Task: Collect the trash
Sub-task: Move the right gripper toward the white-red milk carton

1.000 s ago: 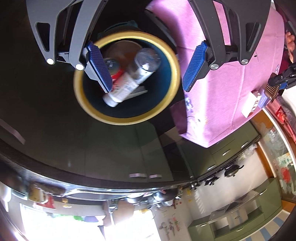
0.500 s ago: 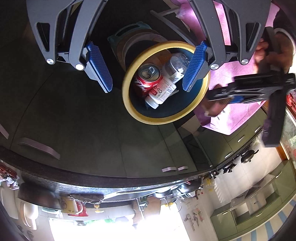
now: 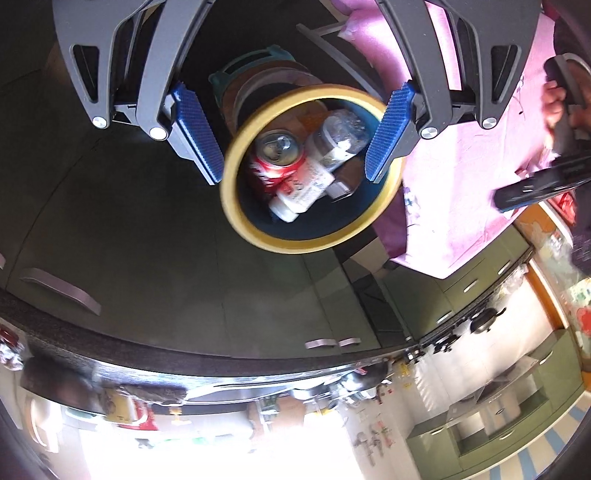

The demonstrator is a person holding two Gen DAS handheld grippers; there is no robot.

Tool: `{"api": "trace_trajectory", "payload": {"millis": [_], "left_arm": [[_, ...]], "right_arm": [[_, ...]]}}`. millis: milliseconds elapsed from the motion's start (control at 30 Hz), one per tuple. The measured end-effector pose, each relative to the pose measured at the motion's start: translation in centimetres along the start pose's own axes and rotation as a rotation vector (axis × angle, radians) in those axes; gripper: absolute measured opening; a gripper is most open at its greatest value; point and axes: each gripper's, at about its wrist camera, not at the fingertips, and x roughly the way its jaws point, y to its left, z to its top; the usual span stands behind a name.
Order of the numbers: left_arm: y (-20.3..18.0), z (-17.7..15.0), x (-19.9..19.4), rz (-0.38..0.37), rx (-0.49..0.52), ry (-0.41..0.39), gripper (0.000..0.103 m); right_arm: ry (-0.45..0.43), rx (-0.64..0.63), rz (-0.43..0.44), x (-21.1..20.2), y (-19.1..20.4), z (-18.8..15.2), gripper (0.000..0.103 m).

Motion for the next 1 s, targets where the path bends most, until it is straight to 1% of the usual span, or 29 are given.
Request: {"api": "trace_trajectory", "payload": {"millis": [67, 133, 233, 300, 433, 567, 667, 733, 800, 900, 1000], "left_arm": [[1.8, -1.2, -3.1, 0.045, -0.017, -0.051, 0.089], [3.8, -2.7, -5.9, 0.09, -0.045, -0.083, 0.089], [7.1, -5.1, -9.7, 0.167, -0.117, -0.116, 0.09], [9.4, -7.0, -12.3, 0.221, -0.179, -0.135, 0.09], [13.5, -10.5, -16.3, 0.324, -0.284, -0.153, 0.09], [16.8, -13.9, -19.8, 0.393, -0.36, -0.174, 0.091], [18.1, -15.6, -21.3, 0.411, -0.381, -0.179, 0.091], [18.3, -16.3, -21.9, 0.416, -0.385, -0.181, 0.091], [18.8, -16.8, -22.3, 0.405, -0.39, -0.187, 0.091], [19.5, -17.7, -22.9, 0.375, -0.404, -0.193, 0.091], [19.7, -18.2, -23.3, 0.361, -0.403, -0.191, 0.091]], "right_arm": [[0.01, -0.029, 0.016, 0.4, 1.4, 0.0, 0.078], [0.022, -0.064, 0.037, 0.8, 3.3, 0.0, 0.078], [0.041, -0.119, 0.084, 1.9, 6.5, 0.4, 0.078], [0.051, -0.167, 0.121, 2.6, 9.5, 0.4, 0.079], [0.079, -0.266, 0.223, 4.7, 16.6, 0.5, 0.08], [0.129, -0.364, 0.334, 7.1, 24.6, -0.4, 0.081], [0.161, -0.418, 0.406, 8.5, 30.8, -1.6, 0.081], [0.164, -0.457, 0.434, 8.9, 34.8, -2.8, 0.081], [0.154, -0.495, 0.45, 9.4, 38.7, -3.9, 0.081], [0.158, -0.534, 0.442, 10.7, 43.3, -5.2, 0.081], [0.162, -0.549, 0.385, 12.7, 46.6, -6.3, 0.081]]}}
